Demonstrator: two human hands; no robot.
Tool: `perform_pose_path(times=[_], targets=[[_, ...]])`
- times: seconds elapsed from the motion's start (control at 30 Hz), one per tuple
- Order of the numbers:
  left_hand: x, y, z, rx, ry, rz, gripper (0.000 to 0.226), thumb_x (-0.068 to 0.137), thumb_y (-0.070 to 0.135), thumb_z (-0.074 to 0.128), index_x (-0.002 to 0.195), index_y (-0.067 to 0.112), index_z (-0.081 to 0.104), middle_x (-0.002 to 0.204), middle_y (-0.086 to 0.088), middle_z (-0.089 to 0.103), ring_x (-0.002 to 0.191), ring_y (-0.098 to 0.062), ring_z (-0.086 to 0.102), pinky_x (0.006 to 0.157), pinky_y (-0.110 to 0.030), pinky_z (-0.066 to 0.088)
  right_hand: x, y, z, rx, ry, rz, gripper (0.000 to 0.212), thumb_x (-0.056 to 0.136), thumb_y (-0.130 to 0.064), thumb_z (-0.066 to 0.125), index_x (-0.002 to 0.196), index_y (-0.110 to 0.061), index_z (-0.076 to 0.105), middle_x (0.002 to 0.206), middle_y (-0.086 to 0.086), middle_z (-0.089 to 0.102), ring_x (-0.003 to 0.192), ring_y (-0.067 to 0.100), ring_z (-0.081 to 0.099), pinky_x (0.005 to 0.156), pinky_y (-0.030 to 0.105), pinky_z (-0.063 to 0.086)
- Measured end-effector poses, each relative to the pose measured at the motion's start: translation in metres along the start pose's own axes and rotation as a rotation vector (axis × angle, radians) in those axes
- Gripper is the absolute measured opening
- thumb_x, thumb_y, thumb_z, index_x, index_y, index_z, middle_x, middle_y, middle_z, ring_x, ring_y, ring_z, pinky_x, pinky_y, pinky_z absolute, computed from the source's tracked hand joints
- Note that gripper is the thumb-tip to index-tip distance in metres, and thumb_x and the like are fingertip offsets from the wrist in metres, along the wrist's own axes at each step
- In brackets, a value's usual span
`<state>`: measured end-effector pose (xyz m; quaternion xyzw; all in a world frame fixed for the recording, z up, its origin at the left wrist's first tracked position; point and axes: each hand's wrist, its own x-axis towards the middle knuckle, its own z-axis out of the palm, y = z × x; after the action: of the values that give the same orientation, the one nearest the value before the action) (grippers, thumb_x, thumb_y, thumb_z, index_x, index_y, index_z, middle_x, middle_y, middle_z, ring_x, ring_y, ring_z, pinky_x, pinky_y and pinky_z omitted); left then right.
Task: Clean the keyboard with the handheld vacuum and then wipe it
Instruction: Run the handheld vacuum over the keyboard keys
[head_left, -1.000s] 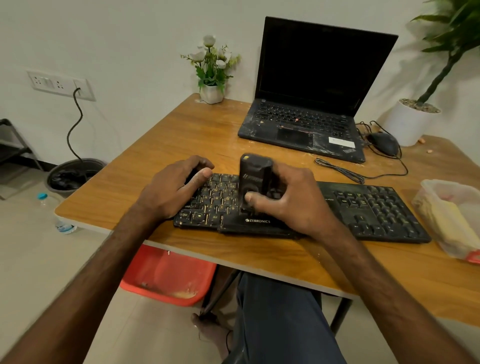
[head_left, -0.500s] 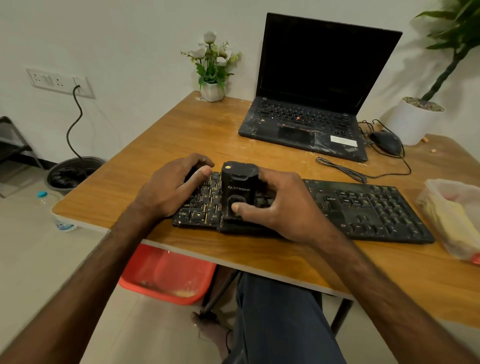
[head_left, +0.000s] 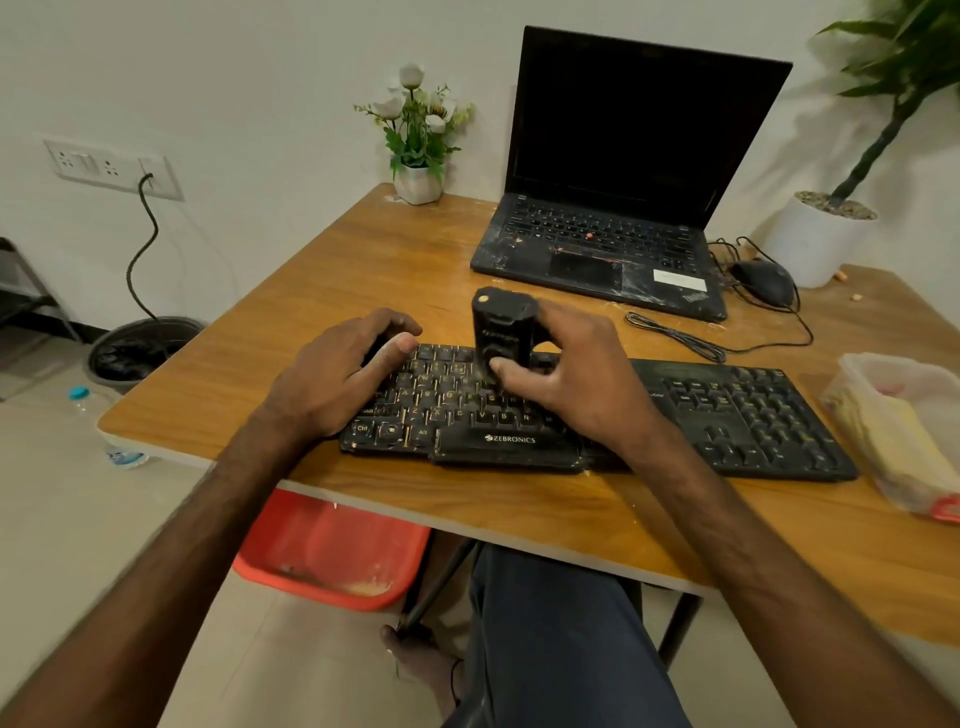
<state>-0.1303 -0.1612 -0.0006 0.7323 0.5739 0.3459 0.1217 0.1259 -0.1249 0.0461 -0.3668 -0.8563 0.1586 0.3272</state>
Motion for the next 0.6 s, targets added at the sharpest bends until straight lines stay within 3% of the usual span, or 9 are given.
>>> perform_pose_path(times=[0.07,0.17,0.27,0.4,0.5,0.6], targets=[[-0.001,0.001,-0.001,0.001,-0.004,-0.005,0.071,0.094,0.074,0.019,0.129,0.024,0.057,0.119,0.008,0.065,0.106,-0.009,0.059,0.089,-0.036,0.046,0.003,0.004,-0.002,0.020,0.043,0.038,0.054,0.081,-0.024,0.078,0.130,-0.011,0.059,0.116,0.000,0.068,0.101,0.006,0.061,0.086,0.017,0.053],[0.000,-0.002,0.000,0.010,-0.007,-0.004,0.068,0.096,0.073,0.020,0.129,0.026,0.056,0.118,0.009,0.065,0.106,-0.009,0.059,0.091,-0.041,0.048,-0.010,-0.007,0.000,0.096,-0.073,0.007,0.050,0.079,-0.026,0.080,0.125,-0.014,0.062,0.110,-0.004,0.069,0.096,0.007,0.063,0.081,0.026,0.056],[0.001,-0.004,0.001,0.011,-0.009,0.006,0.062,0.097,0.071,0.022,0.126,0.028,0.057,0.116,0.009,0.066,0.106,-0.010,0.060,0.091,-0.046,0.048,-0.019,-0.015,0.003,0.198,-0.178,-0.014,0.048,0.079,-0.028,0.080,0.123,-0.020,0.063,0.105,-0.010,0.069,0.094,0.006,0.064,0.077,0.022,0.055],[-0.001,0.001,0.000,0.003,0.015,0.015,0.067,0.096,0.072,0.021,0.127,0.025,0.058,0.119,0.009,0.065,0.109,-0.010,0.059,0.093,-0.044,0.047,0.001,0.001,0.001,0.018,0.014,0.001,0.051,0.081,-0.025,0.079,0.127,-0.012,0.061,0.112,-0.001,0.069,0.096,0.007,0.063,0.083,0.019,0.054],[-0.002,0.001,0.000,0.002,0.010,-0.001,0.068,0.095,0.073,0.021,0.128,0.025,0.058,0.118,0.008,0.065,0.108,-0.010,0.059,0.093,-0.044,0.047,0.004,0.008,-0.002,0.039,0.092,0.054,0.049,0.081,-0.025,0.079,0.125,-0.012,0.062,0.110,-0.004,0.069,0.095,0.004,0.064,0.082,0.021,0.055],[0.000,0.000,0.000,0.000,0.010,0.001,0.070,0.095,0.074,0.020,0.128,0.025,0.058,0.117,0.009,0.065,0.107,-0.009,0.059,0.092,-0.042,0.048,-0.017,-0.009,-0.002,0.167,-0.049,0.066,0.048,0.079,-0.026,0.080,0.124,-0.025,0.061,0.105,-0.014,0.068,0.092,0.000,0.064,0.077,0.016,0.054]])
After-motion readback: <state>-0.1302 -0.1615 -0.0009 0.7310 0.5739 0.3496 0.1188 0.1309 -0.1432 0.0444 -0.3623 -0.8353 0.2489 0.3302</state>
